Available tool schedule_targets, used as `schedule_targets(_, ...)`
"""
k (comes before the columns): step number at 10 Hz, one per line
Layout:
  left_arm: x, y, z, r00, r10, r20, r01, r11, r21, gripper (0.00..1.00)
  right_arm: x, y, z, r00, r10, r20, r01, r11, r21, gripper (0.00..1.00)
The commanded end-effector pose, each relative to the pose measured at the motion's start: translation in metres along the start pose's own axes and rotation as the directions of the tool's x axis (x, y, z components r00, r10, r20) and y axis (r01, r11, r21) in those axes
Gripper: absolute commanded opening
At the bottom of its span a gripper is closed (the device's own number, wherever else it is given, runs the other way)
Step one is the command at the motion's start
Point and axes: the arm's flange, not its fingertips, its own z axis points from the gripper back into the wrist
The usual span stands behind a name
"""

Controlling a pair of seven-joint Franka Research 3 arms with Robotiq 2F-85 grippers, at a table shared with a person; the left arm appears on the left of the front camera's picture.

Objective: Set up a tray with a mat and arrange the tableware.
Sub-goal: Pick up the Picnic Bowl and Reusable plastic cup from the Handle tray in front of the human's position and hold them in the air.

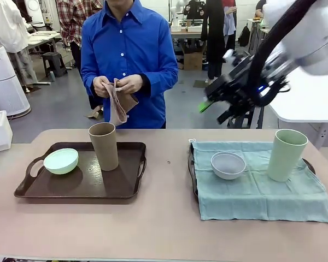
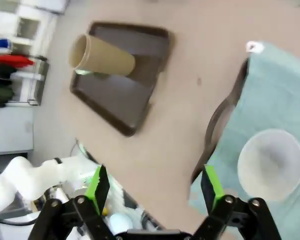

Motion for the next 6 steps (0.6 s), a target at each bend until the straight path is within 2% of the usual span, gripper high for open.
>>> schedule_targets(1,-0.017,-0.008,0.006,1.0,0.026,-0.011,-0.025,0.995,0.093,0.92,0.008,-0.013,-0.057,1.0,0.02,-0.003,-0.02,0.998,-0.052,0.96)
schedule_targets(2,-0.019,-0.007,0.006,1.0,0.023,-0.006,-0.022,0.995,0.1,0.92,0.009,-0.007,-0.07,0.995,-0.036,-0.089,0.034,0.999,-0.024,0.96)
schedule_targets(3,-0.008,-0.005,0.002,1.0,0.007,-0.006,-0.007,0.999,0.041,0.92,-0.001,-0.002,-0.037,1.0,0.019,0.001,-0.019,0.999,-0.033,0.96)
schedule_targets(6,-0.008,-0.005,0.002,1.0,0.007,-0.006,-0.007,0.999,0.041,0.92,-0.001,-0.002,-0.037,1.0,0.019,0.001,-0.019,0.999,-0.033,0.96)
